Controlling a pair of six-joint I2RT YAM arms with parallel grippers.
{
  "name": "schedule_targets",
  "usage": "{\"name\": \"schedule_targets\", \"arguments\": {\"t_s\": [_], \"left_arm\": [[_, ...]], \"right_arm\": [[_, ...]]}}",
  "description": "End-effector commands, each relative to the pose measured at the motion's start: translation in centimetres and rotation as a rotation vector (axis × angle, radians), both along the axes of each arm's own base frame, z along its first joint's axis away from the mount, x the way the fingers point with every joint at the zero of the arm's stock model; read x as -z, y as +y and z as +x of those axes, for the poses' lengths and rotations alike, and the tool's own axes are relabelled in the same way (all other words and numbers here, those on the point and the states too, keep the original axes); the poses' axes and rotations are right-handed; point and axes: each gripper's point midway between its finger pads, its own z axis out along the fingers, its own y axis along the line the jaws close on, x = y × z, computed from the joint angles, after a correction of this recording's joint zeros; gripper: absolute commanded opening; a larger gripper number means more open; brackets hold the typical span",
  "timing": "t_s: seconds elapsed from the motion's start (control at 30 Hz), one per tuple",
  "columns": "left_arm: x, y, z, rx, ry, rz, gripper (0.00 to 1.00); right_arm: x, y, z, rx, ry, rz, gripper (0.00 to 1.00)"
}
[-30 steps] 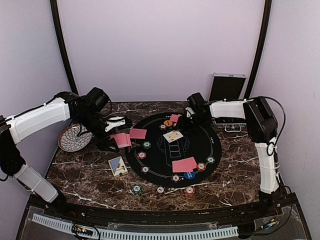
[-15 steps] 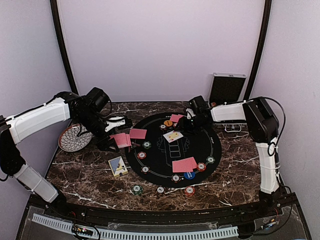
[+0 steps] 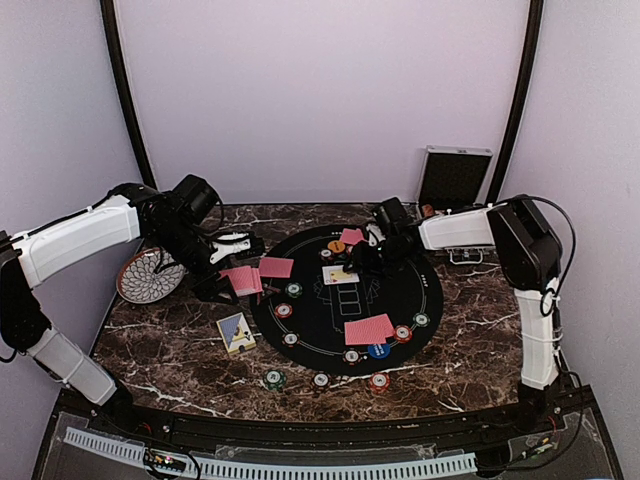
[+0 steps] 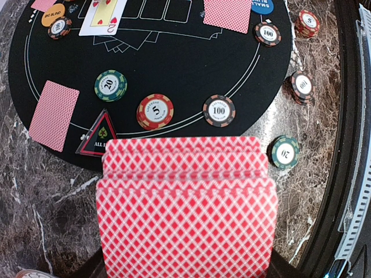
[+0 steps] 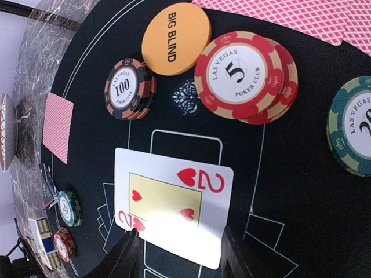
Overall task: Distribute texas hold em gaming equipment
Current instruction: Adjust the poker card in the community card area.
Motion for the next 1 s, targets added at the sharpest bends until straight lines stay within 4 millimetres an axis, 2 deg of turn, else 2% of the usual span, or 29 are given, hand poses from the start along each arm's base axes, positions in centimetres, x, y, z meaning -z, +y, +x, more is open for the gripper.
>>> {"name": "schedule_targets", "arguments": {"t_s": [0.0, 0.17, 0.33, 0.47, 0.63, 0.73, 0.97], "left_arm": [[-1.5, -0.1, -0.2, 0.007, -0.017, -0.035, 0.00], [-1.5, 0.0, -0.2, 0.007, -0.021, -0.028, 0.00], [-1.6, -0.1, -0.1, 0.009, -0.021, -0.031, 0.00], [-1.5, -0.1, -0.1, 0.010, -0.018, -0.029, 0.00], [-1.4, -0.1, -0.2, 0.009, -0.015, -0.029, 0.00], [-1.6, -0.1, -0.2, 0.008, -0.019, -0.030, 0.00], [-1.6, -0.1, -0.1, 0.011, -0.018, -0.033, 0.00]], "right_arm": [[-1.1, -0.7, -0.9, 0.010, -0.001, -0.055, 0.49], [-3.9, -1.1, -1.3, 0.022, -0.057, -0.044, 0.47], [-4.7, 0.1, -3.4, -0.016, -0.041, 0.002, 0.42], [-3.8, 2.4, -5.3, -0.067, 0.007, 0.061, 0.38], [-1.6, 5.1, -6.3, -0.118, 0.052, 0.058, 0.34], [-0.4, 5.7, -6.1, -0.119, 0.064, 0.044, 0.33], [1.0, 6.2, -4.2, -0.100, 0.057, 0.009, 0.32]]}}
